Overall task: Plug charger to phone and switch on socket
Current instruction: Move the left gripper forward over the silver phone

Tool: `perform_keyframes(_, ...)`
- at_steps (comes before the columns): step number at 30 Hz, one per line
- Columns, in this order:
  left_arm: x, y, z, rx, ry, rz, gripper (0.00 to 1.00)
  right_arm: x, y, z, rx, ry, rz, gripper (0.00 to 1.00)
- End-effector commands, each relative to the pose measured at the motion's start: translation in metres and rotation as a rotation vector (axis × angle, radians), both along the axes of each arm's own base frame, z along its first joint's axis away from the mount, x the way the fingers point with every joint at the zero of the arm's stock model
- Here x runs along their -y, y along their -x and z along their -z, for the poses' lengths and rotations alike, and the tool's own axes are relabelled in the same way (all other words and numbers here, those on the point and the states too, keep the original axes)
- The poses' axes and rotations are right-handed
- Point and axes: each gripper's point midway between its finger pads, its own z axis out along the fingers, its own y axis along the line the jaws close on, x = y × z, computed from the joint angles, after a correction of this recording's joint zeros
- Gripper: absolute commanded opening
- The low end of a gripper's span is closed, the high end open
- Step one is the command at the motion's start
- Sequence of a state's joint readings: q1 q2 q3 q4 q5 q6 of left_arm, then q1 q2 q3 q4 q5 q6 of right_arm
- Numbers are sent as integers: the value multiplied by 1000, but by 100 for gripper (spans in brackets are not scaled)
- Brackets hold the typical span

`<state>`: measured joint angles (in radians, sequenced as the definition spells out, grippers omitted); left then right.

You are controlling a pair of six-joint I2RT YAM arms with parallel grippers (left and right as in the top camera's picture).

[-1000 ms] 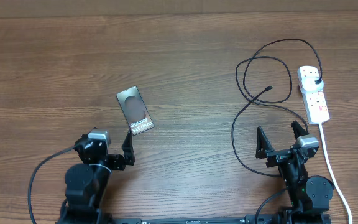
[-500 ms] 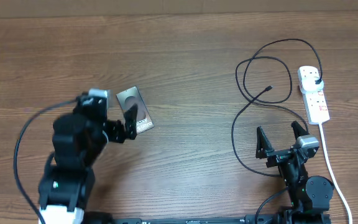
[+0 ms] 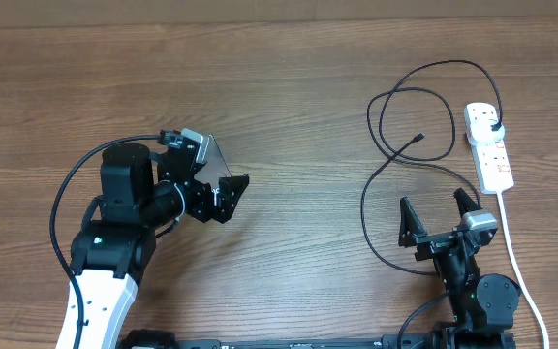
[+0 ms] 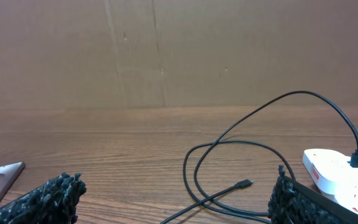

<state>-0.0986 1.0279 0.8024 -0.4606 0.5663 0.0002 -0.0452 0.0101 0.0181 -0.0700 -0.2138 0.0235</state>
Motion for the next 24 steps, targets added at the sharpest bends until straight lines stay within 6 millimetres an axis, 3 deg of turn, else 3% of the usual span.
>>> perform_keyframes(1, 14, 8, -3, -22, 43, 84, 100, -2, 0, 2, 1, -2, -10, 100)
perform_keyframes(12, 4, 2, 13, -49, -57, 4, 100, -2, 0, 2, 1, -2, -11, 100)
perform_keyframes(18, -20, -10, 21, -101, -88, -193, 100, -2, 0, 2, 1, -2, -10, 100)
perform_keyframes(24, -32, -16, 19, -112, -92, -289, 100, -2, 0, 2, 1, -2, -10, 100)
